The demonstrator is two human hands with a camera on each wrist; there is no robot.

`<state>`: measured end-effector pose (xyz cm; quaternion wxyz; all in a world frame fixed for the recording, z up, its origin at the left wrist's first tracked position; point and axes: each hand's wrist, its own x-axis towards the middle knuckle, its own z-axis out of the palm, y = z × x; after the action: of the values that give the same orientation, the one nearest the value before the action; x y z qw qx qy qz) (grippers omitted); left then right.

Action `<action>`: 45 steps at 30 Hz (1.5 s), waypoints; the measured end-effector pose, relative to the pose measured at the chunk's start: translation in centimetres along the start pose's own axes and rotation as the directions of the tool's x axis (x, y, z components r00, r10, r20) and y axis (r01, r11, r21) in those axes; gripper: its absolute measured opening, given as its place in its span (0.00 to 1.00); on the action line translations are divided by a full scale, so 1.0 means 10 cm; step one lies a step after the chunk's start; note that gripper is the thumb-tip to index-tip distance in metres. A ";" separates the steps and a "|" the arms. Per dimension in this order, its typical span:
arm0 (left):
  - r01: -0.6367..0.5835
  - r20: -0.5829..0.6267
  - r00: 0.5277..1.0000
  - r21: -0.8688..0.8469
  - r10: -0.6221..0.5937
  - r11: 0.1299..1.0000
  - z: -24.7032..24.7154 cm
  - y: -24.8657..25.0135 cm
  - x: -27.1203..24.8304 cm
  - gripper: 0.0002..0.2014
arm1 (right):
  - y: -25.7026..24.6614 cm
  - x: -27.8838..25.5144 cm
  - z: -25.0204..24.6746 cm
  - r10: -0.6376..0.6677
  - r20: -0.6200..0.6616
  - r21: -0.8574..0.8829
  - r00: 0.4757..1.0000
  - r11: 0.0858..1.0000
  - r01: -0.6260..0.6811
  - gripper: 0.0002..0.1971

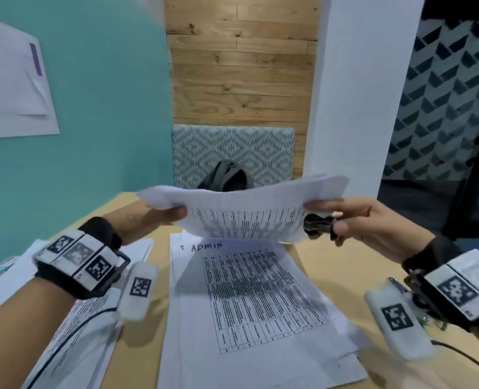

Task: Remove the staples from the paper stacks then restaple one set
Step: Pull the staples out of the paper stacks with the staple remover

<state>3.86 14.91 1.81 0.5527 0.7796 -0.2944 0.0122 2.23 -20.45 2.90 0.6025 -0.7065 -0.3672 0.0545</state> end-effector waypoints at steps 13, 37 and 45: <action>0.252 -0.317 0.932 0.223 -0.174 0.942 -0.01 0.08 0.10 0.49 | 0.27 0.05 0.15 0.243 0.023 0.148 0.970 0.959 -0.243 0.35; 0.192 0.129 0.963 0.277 -0.235 0.942 0.69 0.20 0.65 0.12 | 0.05 0.34 0.41 -0.265 -0.074 -0.808 0.961 0.581 0.097 0.22; 0.203 0.207 0.951 0.145 -0.230 0.968 0.72 0.25 0.63 0.06 | 0.19 0.41 0.51 -0.387 -0.018 -0.911 0.922 0.387 0.144 0.24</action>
<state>5.63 5.29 3.31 0.4655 0.8360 -0.2655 -0.1177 3.47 -13.94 1.33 0.1734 -0.8491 -0.3766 -0.3274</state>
